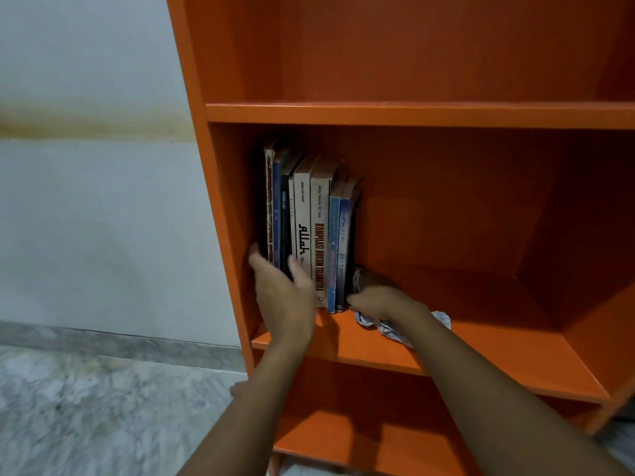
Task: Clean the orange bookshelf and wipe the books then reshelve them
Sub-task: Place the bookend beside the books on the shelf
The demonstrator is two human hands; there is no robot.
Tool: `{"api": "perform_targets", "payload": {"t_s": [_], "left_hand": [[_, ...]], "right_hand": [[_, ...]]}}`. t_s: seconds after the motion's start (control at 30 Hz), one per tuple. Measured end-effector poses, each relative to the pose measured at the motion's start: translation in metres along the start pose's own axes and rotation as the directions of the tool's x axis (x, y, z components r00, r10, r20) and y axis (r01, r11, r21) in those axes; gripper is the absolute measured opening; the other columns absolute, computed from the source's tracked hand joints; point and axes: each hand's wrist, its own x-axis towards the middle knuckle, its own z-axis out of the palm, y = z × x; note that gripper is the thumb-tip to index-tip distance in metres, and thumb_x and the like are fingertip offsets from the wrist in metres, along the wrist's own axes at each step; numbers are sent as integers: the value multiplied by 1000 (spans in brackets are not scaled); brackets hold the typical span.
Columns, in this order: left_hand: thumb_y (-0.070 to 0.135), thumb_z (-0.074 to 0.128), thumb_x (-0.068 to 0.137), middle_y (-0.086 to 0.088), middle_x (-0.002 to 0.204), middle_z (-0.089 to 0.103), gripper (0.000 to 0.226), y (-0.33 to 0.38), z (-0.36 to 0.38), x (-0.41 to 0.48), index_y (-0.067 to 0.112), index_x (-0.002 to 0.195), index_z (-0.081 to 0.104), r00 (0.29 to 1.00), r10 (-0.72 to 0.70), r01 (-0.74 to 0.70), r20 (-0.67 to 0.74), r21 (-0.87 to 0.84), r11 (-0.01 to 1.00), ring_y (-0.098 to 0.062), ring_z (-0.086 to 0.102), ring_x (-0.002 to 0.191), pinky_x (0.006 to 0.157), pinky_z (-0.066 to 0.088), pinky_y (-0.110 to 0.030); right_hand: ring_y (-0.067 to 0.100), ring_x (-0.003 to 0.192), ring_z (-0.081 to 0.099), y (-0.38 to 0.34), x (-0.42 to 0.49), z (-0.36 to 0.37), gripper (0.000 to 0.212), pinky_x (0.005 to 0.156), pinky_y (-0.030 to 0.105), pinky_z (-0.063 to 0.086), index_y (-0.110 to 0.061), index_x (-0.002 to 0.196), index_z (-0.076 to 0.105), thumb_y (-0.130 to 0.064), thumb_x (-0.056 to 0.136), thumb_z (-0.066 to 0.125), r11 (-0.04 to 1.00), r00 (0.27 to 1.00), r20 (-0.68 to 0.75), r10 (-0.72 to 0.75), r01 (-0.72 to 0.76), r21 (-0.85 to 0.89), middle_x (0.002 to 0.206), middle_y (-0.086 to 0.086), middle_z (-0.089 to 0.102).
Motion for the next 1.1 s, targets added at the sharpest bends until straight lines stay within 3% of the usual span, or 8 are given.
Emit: {"api": "perform_targets", "payload": {"t_s": [0.3,0.43,0.57,0.67,0.73,0.83,0.97,1.1], "left_hand": [[15,51,98,-9,101,70,12,-15,-2,24,11,108,57,993,-62,62,97,5,998,-25,70,85,69,61,-42],[15,53,98,-2,80,64,8,0,-5,31,14,90,54,997,23,-23,79,0,1000,-21,65,67,52,50,-23],[21,49,100,-6,114,63,26,-1,-10,26,15,125,46,974,-63,78,216,-61,995,-22,66,96,75,61,-37],[36,52,97,-17,152,30,72,-8,-9,-7,8,152,14,970,102,-132,219,130,983,-31,33,140,116,27,-42],[46,52,94,-26,159,7,87,-12,-6,-18,4,154,4,908,369,-418,198,373,828,-38,8,149,120,1,-45],[53,54,91,-26,160,0,87,-25,7,3,18,156,9,722,606,-681,334,495,539,-39,1,149,119,-4,-54],[57,52,92,-16,163,-6,86,-32,20,34,26,157,3,679,580,-721,450,557,411,-29,-5,151,118,-6,-54],[59,48,93,-14,163,-6,82,-41,36,41,29,156,6,690,602,-694,402,602,394,-27,-4,151,118,-10,-52]], "right_hand": [[14,50,38,-3,-1,5,30,49,25,29,-20,69,48,-25,98,44,1000,998,-61,6,-5,4,59,0,43],[14,54,44,-4,-1,2,18,48,24,35,-20,79,52,-16,96,45,999,998,-62,-28,29,15,66,0,49],[17,54,42,-13,3,6,13,51,27,34,-14,86,54,-15,94,44,998,998,-15,-63,64,3,67,4,48],[16,57,44,-23,8,7,17,55,29,37,-13,96,59,-17,98,43,999,999,37,-33,35,-38,71,4,49],[18,61,51,-27,11,5,9,54,29,43,-13,95,58,-14,96,49,998,998,17,-58,59,-36,77,4,54],[25,72,61,-28,15,2,10,59,37,53,-15,90,55,-6,91,58,989,995,-8,-100,98,-111,85,7,59],[16,56,45,-23,21,1,20,49,30,39,-14,113,56,-8,96,48,992,997,67,-36,43,-116,73,3,49],[19,65,57,-20,27,-4,39,52,30,46,-14,134,48,-10,95,51,984,992,3,-125,124,-131,89,6,60]]}}
